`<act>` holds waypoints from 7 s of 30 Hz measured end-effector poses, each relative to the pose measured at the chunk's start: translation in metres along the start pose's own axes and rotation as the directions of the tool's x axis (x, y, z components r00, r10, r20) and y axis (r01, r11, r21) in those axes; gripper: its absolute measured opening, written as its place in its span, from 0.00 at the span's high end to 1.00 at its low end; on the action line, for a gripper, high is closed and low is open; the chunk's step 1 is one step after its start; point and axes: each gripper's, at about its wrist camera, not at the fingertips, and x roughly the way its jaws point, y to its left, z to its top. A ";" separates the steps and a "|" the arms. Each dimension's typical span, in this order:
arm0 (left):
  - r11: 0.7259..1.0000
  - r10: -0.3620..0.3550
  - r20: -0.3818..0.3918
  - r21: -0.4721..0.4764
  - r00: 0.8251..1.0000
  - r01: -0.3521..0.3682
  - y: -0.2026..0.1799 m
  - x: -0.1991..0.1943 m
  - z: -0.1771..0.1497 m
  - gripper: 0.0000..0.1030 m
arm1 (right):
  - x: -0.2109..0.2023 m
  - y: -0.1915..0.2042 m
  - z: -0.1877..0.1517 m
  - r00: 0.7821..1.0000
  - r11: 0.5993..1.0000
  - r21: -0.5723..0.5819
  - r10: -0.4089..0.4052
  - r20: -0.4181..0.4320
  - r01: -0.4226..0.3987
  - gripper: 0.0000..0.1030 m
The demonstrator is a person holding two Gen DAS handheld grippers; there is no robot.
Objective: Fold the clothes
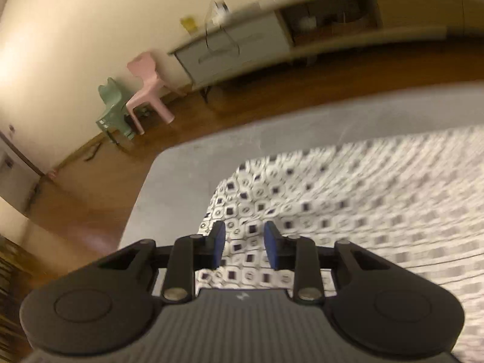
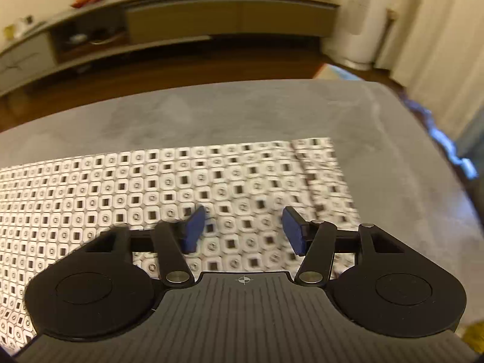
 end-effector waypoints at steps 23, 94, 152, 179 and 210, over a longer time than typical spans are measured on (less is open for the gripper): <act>0.837 -0.547 0.010 0.024 0.837 0.547 -0.088 -0.231 -0.220 0.45 | -0.225 0.062 -0.252 0.900 0.791 -0.434 0.340 -0.274 -0.431 0.46; 0.880 -0.287 -0.118 -0.425 0.951 0.213 0.144 -0.183 -0.280 0.36 | -0.156 -0.053 -0.208 0.976 0.967 -0.150 0.194 -0.098 -0.207 0.36; 0.405 -0.722 0.090 -0.749 0.686 0.525 -0.075 -0.034 -0.101 0.26 | -0.122 -0.157 -0.128 0.884 0.862 0.206 0.431 0.181 -0.463 0.41; 0.159 -0.837 0.186 -0.817 0.514 0.555 -0.103 0.015 -0.121 0.52 | -0.094 -0.093 -0.136 0.917 0.900 0.174 0.390 0.083 -0.399 0.24; 0.215 -0.774 0.323 -0.675 0.544 0.706 -0.046 -0.081 -0.191 0.99 | -0.087 -0.113 -0.123 0.957 0.917 0.278 0.258 0.132 -0.286 0.21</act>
